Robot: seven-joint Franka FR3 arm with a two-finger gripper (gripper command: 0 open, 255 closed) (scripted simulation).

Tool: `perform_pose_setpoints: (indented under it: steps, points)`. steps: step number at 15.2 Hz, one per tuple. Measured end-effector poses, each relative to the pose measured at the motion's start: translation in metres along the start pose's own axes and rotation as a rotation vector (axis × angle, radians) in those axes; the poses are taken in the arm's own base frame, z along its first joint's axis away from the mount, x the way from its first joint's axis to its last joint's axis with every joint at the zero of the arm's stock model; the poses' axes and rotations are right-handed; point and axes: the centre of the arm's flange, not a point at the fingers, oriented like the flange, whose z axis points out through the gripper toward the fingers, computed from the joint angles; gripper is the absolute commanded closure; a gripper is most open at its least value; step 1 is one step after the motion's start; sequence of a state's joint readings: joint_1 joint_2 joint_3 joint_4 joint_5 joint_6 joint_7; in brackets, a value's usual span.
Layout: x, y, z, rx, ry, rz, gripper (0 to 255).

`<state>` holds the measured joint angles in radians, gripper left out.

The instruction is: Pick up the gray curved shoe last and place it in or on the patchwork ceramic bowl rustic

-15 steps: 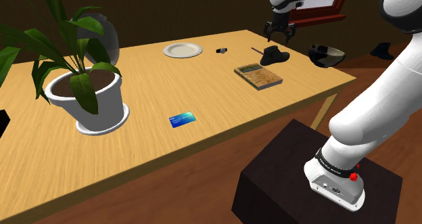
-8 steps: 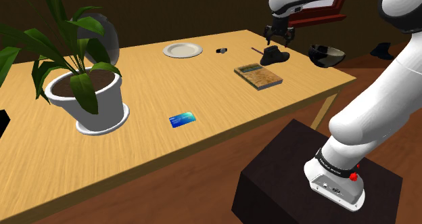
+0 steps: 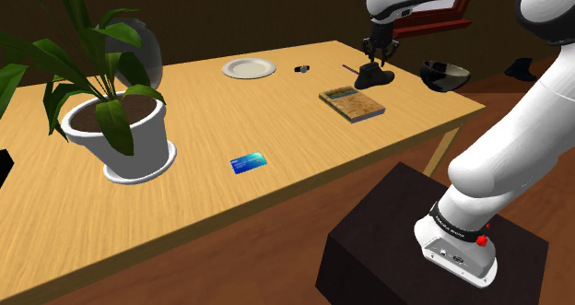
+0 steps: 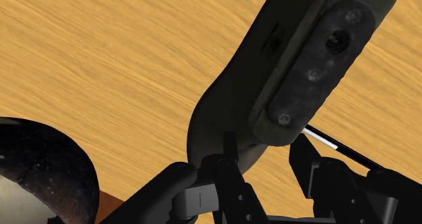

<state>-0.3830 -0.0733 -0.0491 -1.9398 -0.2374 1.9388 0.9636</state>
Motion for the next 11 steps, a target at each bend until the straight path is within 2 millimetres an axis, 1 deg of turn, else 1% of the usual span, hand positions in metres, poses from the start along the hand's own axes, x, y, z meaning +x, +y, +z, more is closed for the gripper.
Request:
perform_pose_setpoints:
  steps: [6,11]
  points:
    - [0.001,0.0,-0.002,-0.001,0.0,0.0,255]
    - [0.004,0.001,-0.025,-0.001,-0.001,0.0,255]
